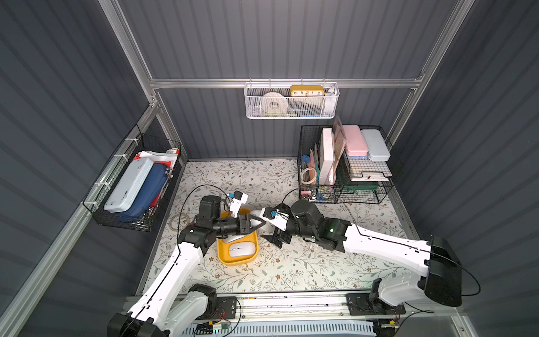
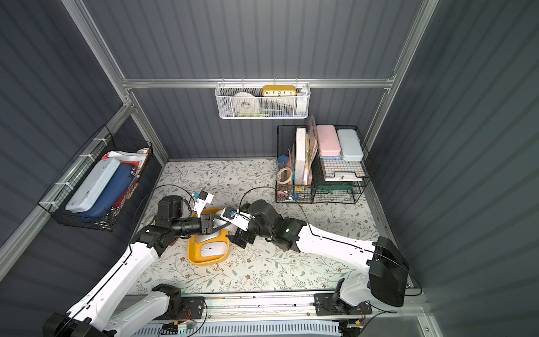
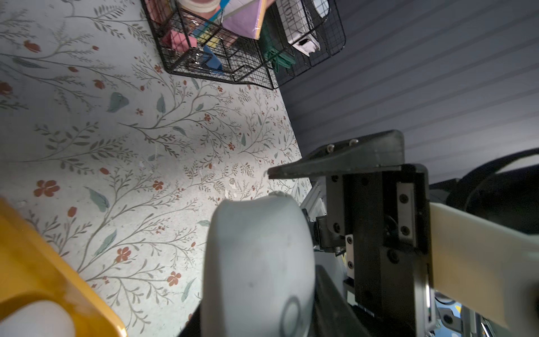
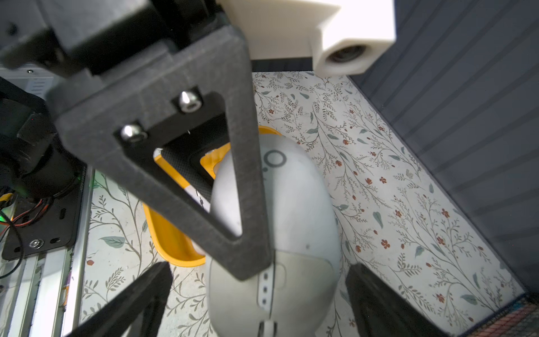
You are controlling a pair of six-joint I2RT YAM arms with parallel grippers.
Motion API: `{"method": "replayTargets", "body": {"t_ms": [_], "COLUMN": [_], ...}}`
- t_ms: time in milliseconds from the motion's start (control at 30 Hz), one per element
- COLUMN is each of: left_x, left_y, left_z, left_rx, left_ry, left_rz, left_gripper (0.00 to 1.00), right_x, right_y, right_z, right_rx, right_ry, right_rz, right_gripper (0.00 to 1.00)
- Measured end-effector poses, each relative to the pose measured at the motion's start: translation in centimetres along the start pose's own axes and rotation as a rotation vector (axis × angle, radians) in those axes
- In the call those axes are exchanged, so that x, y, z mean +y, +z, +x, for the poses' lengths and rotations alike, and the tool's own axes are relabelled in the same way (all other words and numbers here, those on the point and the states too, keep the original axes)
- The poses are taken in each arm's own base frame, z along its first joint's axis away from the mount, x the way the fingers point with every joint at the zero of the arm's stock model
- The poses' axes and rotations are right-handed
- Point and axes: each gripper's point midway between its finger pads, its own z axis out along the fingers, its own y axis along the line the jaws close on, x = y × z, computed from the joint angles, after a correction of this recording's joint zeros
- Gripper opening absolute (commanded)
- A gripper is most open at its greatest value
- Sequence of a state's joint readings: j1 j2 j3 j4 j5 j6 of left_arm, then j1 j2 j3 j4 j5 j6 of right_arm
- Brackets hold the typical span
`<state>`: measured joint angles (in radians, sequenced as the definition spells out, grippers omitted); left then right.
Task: Put the mouse in the storage box
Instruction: Pick up the mouse from the center of the board, then place the mouse in the storage box.
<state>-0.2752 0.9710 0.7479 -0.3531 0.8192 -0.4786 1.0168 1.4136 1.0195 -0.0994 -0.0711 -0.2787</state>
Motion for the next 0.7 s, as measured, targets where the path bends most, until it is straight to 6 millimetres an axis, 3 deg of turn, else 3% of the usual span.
{"method": "replayTargets", "body": {"t_ms": [367, 500, 700], "left_x": [6.7, 8.8, 12.0], "left_y": [-2.5, -3.1, -2.1], "left_z": [0.3, 1.8, 4.5], "left_rx": [-0.141, -0.163, -0.124], "left_ry": [-0.189, -0.250, -0.333], "left_rz": [-0.415, -0.488, -0.532], "left_gripper": [0.00, 0.00, 0.00], "right_x": [-4.6, -6.0, -7.0], "right_y": [-2.6, -3.6, -4.8], "right_z": [4.5, 6.2, 7.1], "right_rx": [0.054, 0.071, 0.063], "right_ry": [0.109, 0.169, 0.230], "right_rz": [0.265, 0.319, 0.354], "right_gripper": [0.99, 0.99, 0.99]}}
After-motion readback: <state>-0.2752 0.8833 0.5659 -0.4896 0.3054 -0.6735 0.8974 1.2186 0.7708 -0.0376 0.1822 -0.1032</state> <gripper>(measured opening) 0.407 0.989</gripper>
